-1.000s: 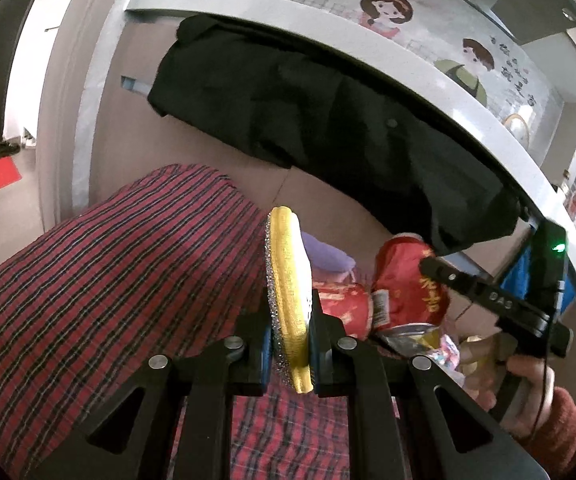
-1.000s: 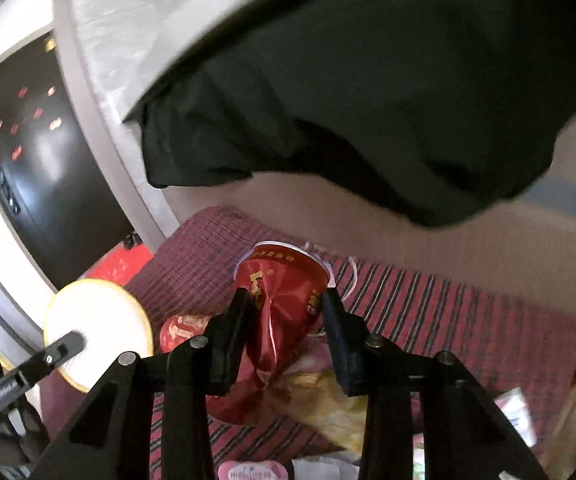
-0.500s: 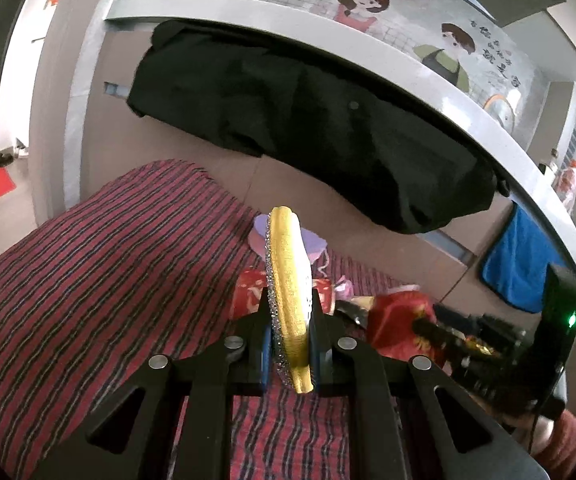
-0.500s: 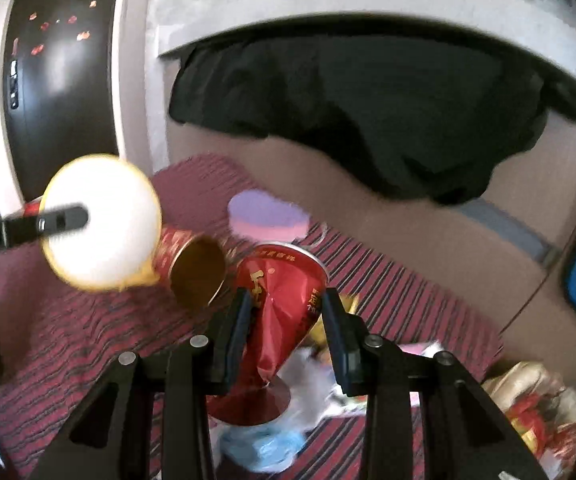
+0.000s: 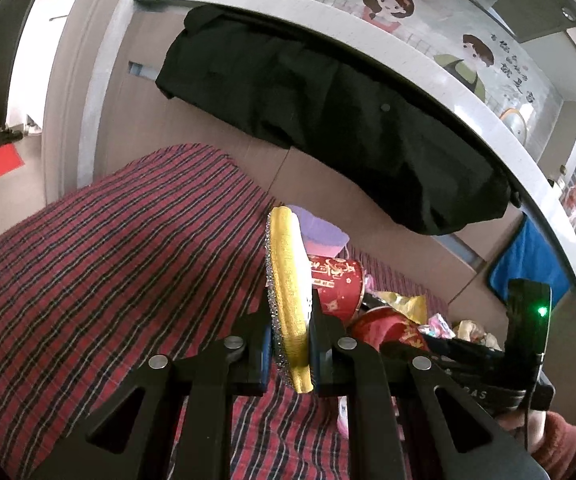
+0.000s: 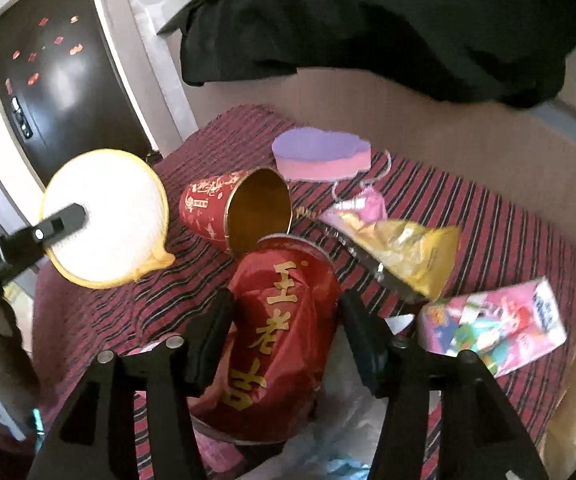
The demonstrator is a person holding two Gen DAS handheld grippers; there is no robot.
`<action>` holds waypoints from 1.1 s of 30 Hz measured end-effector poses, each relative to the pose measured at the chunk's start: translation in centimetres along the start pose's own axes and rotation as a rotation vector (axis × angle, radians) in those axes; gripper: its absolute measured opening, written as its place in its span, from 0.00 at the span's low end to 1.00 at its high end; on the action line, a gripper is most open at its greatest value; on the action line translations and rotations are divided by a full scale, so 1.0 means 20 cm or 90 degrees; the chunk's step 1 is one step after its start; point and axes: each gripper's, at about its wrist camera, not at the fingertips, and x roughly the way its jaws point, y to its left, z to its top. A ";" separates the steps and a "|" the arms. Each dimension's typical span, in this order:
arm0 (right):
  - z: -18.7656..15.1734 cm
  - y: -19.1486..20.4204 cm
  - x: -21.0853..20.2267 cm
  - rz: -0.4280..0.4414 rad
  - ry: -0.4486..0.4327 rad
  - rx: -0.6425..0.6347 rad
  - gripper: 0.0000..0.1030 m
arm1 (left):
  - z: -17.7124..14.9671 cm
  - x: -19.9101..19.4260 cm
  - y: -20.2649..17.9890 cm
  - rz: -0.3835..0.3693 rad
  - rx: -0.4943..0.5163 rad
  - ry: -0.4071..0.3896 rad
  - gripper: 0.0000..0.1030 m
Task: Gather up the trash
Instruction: 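Lift the red can with right tool while left tool holds the disc up, then carry the disc and red can in both tools over the wastebasket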
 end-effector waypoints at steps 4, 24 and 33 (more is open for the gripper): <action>-0.03 0.02 0.00 0.008 0.012 -0.005 0.58 | -0.01 0.00 0.01 -0.002 -0.009 -0.001 0.14; 0.07 0.08 -0.23 0.016 -0.092 -0.014 0.36 | 0.04 -0.15 -0.16 0.005 0.052 -0.043 0.14; 0.11 -0.01 -0.70 -0.048 -0.216 -0.035 0.37 | 0.08 -0.23 -0.68 -0.019 0.159 -0.102 0.14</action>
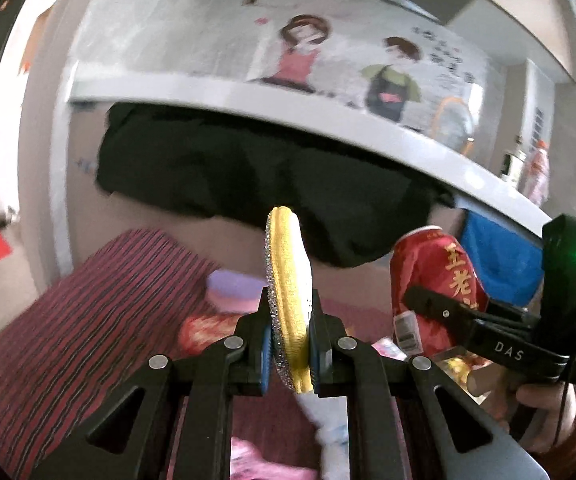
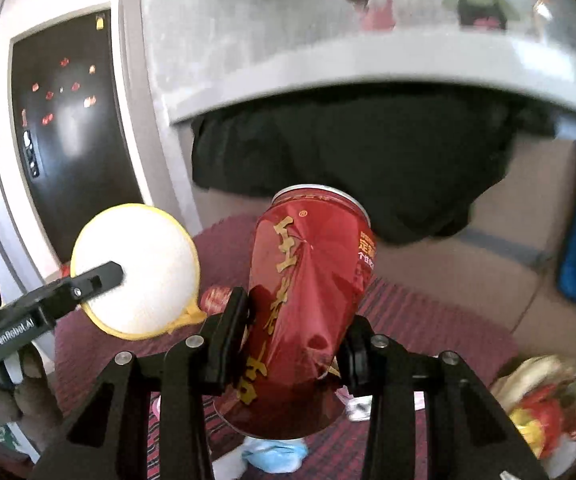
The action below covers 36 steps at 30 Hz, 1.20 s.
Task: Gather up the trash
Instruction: 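Carry the disc and red can in both tools over the wastebasket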
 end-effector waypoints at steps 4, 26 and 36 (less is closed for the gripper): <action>0.02 -0.09 -0.21 -0.036 -0.050 -0.007 0.37 | 0.04 0.01 -0.26 -0.020 0.044 -0.022 0.14; -0.21 -0.86 -0.91 -0.263 -0.123 0.036 0.37 | -0.15 0.30 -1.32 -0.059 0.145 -0.042 0.14; -0.39 -1.07 -0.88 -0.277 -0.095 0.083 0.37 | -0.32 0.46 -1.44 -0.073 0.151 0.023 0.14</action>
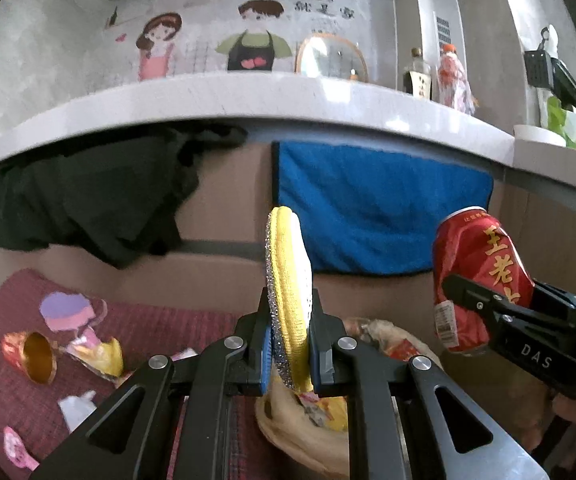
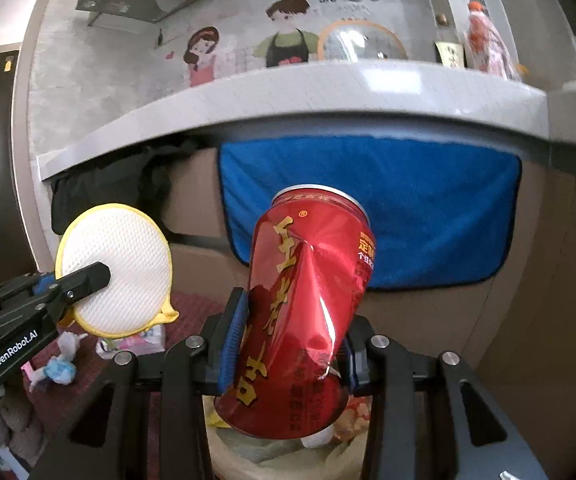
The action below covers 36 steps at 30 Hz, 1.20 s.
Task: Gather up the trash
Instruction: 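Carry the disc and red can in both tools over the wastebasket, then open both tools to drop the disc and can into the wastebasket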
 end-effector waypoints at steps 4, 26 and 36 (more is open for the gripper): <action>-0.05 -0.04 0.04 -0.004 0.012 0.010 0.37 | -0.05 0.07 0.00 -0.015 -0.013 0.026 0.14; -0.22 -0.16 0.24 -0.001 0.078 0.041 0.37 | -0.20 0.37 -0.01 -0.071 -0.043 0.120 0.14; -0.32 -0.20 0.38 0.037 0.118 0.058 0.42 | -0.27 0.53 0.07 -0.147 -0.104 0.164 0.43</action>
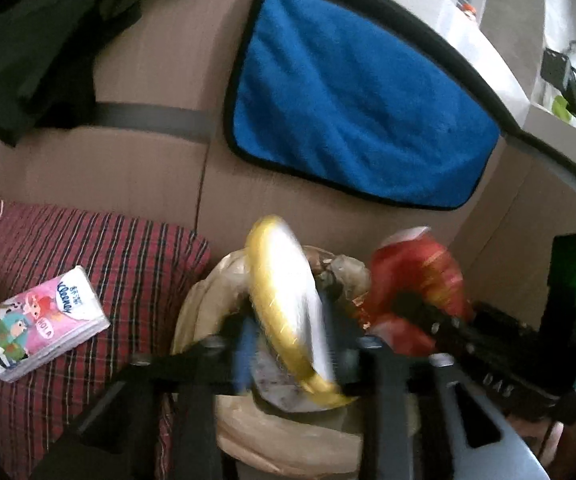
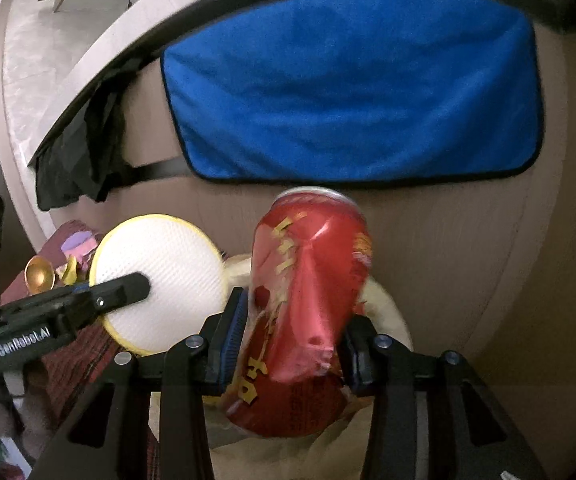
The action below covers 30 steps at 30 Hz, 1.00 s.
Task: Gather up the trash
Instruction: 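Open both tools to drop the disc and can into the wastebasket, then move both tools back toward the trash on the bed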
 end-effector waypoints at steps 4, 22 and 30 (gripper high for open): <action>-0.03 0.00 0.05 -0.002 0.017 0.001 0.48 | 0.01 -0.02 0.06 0.001 -0.020 0.001 0.45; 0.06 0.26 -0.24 0.026 -0.037 -0.036 0.48 | 0.03 -0.94 0.55 0.155 -0.061 -0.144 0.45; 0.02 0.67 -0.21 0.121 -0.019 -0.078 0.44 | -0.14 -1.29 0.90 0.217 -0.117 -0.132 0.45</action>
